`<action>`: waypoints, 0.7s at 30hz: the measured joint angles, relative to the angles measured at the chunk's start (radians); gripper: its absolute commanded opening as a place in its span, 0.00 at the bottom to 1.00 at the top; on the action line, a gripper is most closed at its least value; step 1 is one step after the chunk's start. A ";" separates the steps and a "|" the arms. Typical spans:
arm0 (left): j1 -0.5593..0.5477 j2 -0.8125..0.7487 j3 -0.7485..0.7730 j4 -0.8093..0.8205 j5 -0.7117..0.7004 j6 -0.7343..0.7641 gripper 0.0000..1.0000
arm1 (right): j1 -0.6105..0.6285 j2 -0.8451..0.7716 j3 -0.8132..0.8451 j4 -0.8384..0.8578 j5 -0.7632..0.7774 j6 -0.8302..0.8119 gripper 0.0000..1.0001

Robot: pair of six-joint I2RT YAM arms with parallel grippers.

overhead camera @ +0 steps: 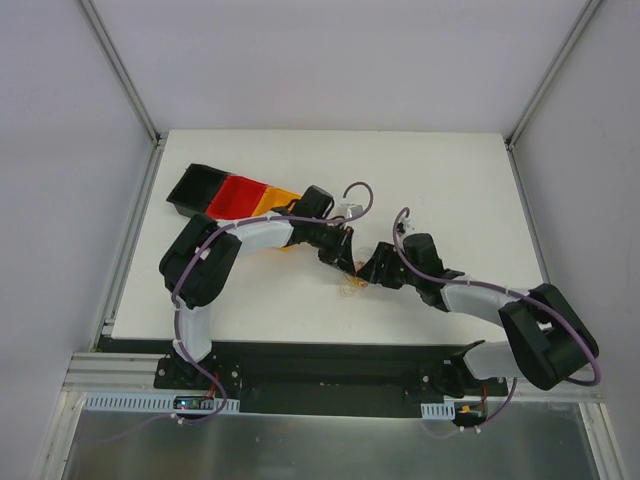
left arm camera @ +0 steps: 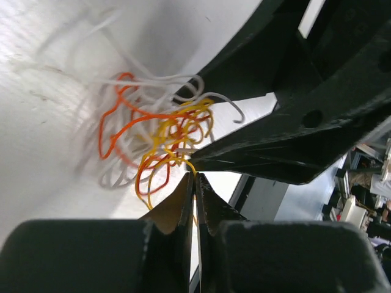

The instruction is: Untangle the cables

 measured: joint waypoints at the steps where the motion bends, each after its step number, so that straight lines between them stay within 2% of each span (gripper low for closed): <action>1: -0.006 -0.002 0.000 0.000 0.006 0.000 0.00 | 0.004 0.012 0.014 -0.007 -0.002 -0.005 0.42; 5: -0.021 -0.041 -0.002 -0.007 0.015 0.010 0.00 | 0.011 0.027 0.033 -0.029 -0.001 -0.013 0.19; 8: -0.027 -0.155 -0.021 -0.015 -0.010 0.050 0.00 | 0.011 0.021 0.030 -0.045 0.028 -0.003 0.11; 10: -0.027 -0.266 -0.041 -0.018 -0.042 0.084 0.00 | 0.012 -0.006 0.018 -0.058 0.069 0.013 0.07; 14: -0.026 -0.602 -0.136 0.048 -0.189 0.192 0.00 | 0.014 -0.142 -0.046 -0.107 0.230 0.072 0.01; 17: -0.025 -0.892 -0.297 0.154 -0.348 0.258 0.00 | 0.014 -0.279 -0.119 -0.147 0.375 0.146 0.01; 21: -0.023 -1.112 -0.423 0.233 -0.514 0.327 0.00 | 0.014 -0.444 -0.217 -0.185 0.527 0.234 0.01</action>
